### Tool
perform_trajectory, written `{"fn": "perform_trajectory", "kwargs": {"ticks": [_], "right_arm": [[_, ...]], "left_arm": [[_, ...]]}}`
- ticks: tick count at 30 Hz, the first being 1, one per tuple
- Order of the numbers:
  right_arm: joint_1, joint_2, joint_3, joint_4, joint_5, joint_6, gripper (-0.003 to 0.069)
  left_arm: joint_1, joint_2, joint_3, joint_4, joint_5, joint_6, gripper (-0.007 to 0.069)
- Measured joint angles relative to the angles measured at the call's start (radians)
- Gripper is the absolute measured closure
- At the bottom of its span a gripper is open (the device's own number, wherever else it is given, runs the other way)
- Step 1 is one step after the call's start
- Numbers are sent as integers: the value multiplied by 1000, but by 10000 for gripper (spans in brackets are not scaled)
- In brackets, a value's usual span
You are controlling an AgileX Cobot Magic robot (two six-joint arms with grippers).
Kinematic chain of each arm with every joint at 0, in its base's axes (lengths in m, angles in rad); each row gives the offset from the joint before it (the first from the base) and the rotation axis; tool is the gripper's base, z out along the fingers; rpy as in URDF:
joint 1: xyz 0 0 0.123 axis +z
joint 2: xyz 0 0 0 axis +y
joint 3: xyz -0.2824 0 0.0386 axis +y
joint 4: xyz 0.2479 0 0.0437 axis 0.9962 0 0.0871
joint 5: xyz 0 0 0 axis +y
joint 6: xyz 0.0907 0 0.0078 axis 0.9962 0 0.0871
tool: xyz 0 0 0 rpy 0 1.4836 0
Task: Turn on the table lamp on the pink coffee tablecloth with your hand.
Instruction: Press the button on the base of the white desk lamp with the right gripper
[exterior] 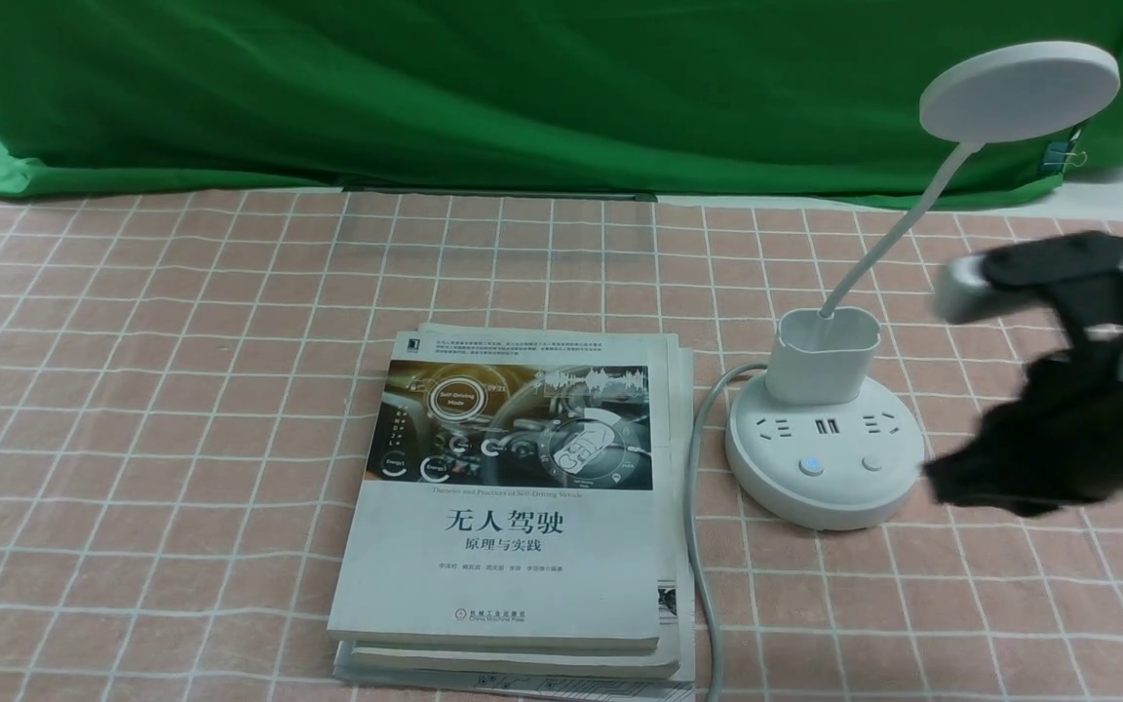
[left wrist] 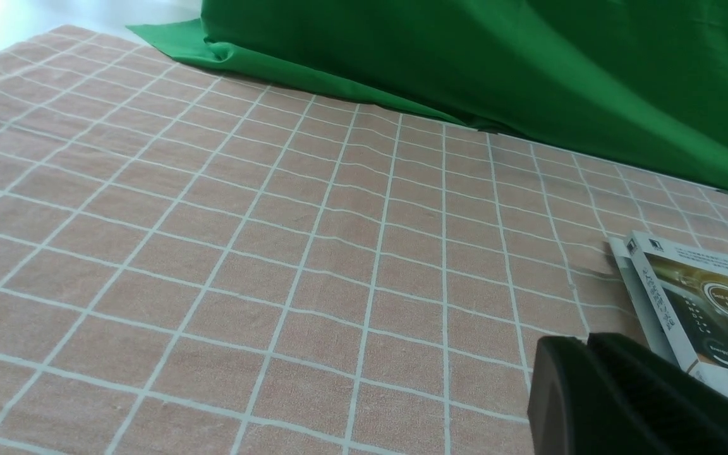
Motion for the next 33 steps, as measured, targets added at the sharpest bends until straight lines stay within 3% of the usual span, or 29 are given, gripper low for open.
{"fn": "perform_trajectory", "kwargs": {"ticks": [16,33], "right_arm": [[8,309,-128,-2,-150,-2,627],[-42,335,-184,-21,-106,-2,626]], "left_arm": [[0,0,0,-1,0,0,606],[0,0,0,-1,0,0,606]]}}
